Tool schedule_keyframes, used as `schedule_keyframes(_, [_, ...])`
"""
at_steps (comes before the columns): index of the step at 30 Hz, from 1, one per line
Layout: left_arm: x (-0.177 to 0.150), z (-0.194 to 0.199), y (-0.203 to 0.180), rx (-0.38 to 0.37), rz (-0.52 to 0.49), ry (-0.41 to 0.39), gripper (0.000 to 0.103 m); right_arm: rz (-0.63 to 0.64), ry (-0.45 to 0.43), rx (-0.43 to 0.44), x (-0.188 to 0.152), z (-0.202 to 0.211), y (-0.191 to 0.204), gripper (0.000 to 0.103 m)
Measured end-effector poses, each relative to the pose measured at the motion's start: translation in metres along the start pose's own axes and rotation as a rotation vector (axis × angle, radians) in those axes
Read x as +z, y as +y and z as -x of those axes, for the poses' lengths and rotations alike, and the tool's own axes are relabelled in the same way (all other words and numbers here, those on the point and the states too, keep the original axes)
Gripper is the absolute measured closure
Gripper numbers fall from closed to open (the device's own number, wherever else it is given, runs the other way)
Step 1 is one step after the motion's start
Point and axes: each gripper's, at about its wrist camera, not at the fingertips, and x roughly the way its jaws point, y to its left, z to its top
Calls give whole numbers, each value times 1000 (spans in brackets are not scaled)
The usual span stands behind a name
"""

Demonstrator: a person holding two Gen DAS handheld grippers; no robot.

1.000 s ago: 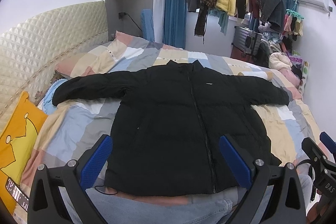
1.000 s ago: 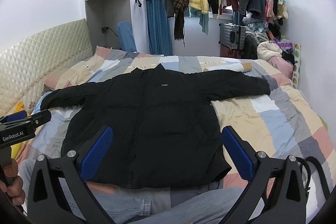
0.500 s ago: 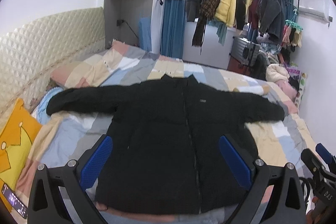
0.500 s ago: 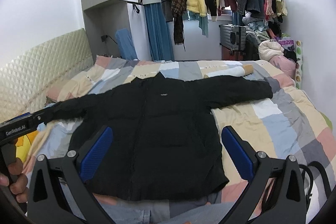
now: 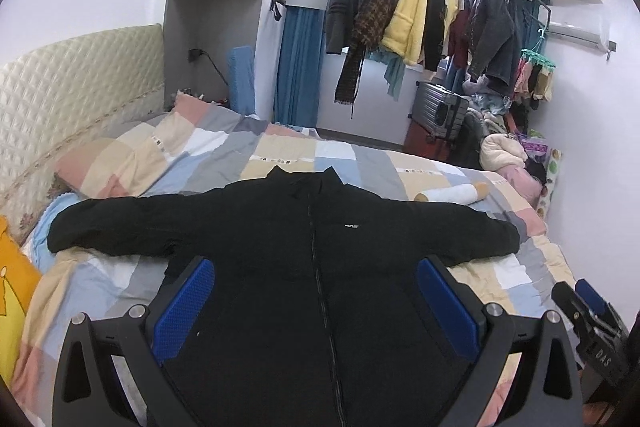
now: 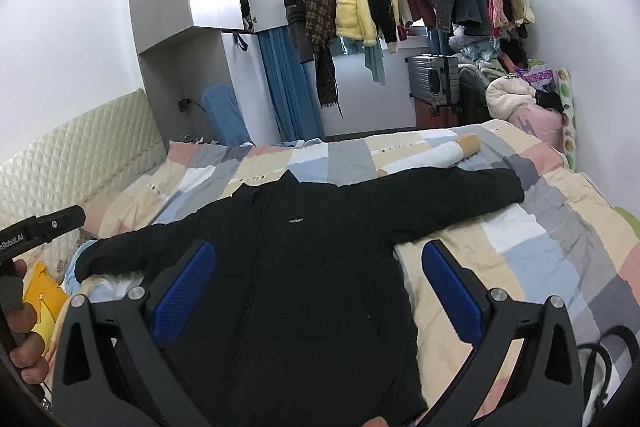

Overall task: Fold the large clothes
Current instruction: 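Reach the right tool to the black jacket's sleeve cuff and grasp it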

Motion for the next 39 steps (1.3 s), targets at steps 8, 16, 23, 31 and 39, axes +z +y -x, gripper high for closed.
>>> schedule_keyframes(8, [-15,-61,5,8,10,26,0,-24,-19,-146,15,-72,-74,0])
schedule_keyframes(16, [-35,-112,13,64,-1,42,0,-211,36,-194,14,-174,-211,20])
schedule_keyframes(23, [-46,-151,20,108,21,81,0,-376,18,-229,5,-248,-304,20])
schedule_keyframes(31, [-61,-196,31,175,34,109,0,-636,28,-190,-17,-321,-396,25])
schedule_keyframes(39, [-68,-223,36,204,40,130,0,-800,-45,-184,-32,-348,-445,22])
